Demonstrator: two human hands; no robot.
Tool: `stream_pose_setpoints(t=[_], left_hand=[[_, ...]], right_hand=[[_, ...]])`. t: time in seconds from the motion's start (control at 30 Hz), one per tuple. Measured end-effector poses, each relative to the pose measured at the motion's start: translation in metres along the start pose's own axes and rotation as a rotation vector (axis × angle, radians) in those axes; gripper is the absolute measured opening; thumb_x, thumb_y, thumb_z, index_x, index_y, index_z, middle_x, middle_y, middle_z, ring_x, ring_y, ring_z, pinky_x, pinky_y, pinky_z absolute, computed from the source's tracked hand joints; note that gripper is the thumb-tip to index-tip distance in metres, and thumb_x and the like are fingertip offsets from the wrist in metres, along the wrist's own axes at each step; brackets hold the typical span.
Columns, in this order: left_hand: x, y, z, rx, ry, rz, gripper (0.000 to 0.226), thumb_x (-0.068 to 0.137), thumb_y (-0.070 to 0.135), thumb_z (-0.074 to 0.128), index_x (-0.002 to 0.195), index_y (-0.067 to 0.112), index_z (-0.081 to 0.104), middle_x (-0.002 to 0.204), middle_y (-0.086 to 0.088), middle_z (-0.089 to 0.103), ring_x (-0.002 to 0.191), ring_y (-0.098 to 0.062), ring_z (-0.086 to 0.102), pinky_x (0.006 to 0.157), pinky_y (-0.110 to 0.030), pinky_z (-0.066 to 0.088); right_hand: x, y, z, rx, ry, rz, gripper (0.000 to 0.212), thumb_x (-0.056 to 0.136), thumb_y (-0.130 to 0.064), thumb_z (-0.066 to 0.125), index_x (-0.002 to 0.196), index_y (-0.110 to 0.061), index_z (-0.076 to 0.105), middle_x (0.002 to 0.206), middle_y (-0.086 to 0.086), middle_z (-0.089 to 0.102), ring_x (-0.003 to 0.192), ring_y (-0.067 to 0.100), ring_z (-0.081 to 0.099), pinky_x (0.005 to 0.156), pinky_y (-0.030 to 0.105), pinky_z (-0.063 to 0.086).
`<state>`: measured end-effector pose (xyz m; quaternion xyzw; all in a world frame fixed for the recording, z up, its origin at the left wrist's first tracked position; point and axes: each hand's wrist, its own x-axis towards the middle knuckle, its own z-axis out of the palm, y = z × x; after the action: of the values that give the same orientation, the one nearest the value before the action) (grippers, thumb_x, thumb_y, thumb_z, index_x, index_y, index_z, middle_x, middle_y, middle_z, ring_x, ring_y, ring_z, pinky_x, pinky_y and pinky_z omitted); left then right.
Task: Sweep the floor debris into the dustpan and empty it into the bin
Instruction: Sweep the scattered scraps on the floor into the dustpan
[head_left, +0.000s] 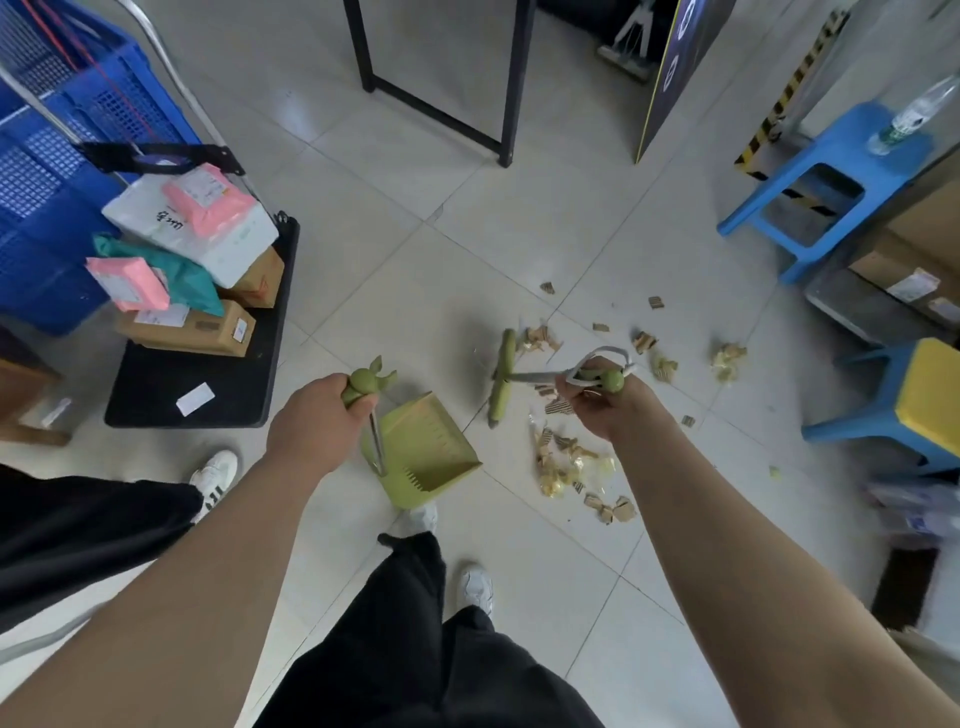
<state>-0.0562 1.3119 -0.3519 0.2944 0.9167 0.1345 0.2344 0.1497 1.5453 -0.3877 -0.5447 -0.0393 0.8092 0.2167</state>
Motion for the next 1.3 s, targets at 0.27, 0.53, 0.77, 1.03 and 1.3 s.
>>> stream_pose_setpoints(t=[0.27,0.53,0.77,1.03,1.3], left_hand=[[0.069,0.005,-0.018,0.033,-0.053,0.019,0.028,0.096,0.04,0.05,0.095,0.013,0.055,0.083,-0.001,0.051,0.085,-0.025,0.052,0.073,-0.037,0.044],[0.13,0.007,-0.031,0.092,-0.122,0.048,0.031,0.096,0.041,0.05,0.097,0.011,0.057,0.084,-0.001,0.054,0.086,-0.027,0.056,0.074,-0.038,0.048],[0.16,0.018,-0.043,0.135,-0.134,0.081,0.029,0.096,0.04,0.049,0.097,0.012,0.057,0.085,0.0,0.053,0.081,-0.024,0.052,0.067,-0.033,0.039],[0.185,0.041,-0.051,0.092,-0.126,0.126,0.03,0.095,0.041,0.051,0.099,0.013,0.06,0.088,0.0,0.056,0.083,-0.024,0.053,0.068,-0.034,0.043],[0.219,0.075,-0.049,0.057,-0.089,0.125,0.029,0.095,0.04,0.051,0.097,0.013,0.06,0.083,-0.001,0.057,0.081,-0.025,0.055,0.064,-0.033,0.041]], right_hand=[[0.051,0.022,0.079,0.058,-0.034,0.03,0.018,0.094,0.005,0.041,0.105,-0.001,0.054,0.088,0.018,0.052,0.06,0.025,0.053,0.042,0.025,0.051],[0.089,0.017,0.124,0.086,0.026,-0.008,0.017,0.095,0.005,0.037,0.09,-0.002,0.051,0.074,0.019,0.058,0.05,0.024,0.054,0.039,0.019,0.048],[0.093,-0.033,0.091,0.094,0.192,-0.01,0.015,0.09,0.005,0.041,0.1,-0.005,0.047,0.082,0.015,0.046,0.061,0.019,0.046,0.038,0.02,0.044],[0.063,-0.053,0.081,0.013,0.19,-0.097,0.019,0.096,0.007,0.037,0.081,0.001,0.048,0.083,0.023,0.05,0.062,0.027,0.059,0.053,0.02,0.049],[0.087,-0.097,0.123,0.155,-0.002,-0.124,0.025,0.093,0.009,0.038,0.073,-0.004,0.046,0.078,0.018,0.05,0.057,0.021,0.05,0.041,0.02,0.05]])
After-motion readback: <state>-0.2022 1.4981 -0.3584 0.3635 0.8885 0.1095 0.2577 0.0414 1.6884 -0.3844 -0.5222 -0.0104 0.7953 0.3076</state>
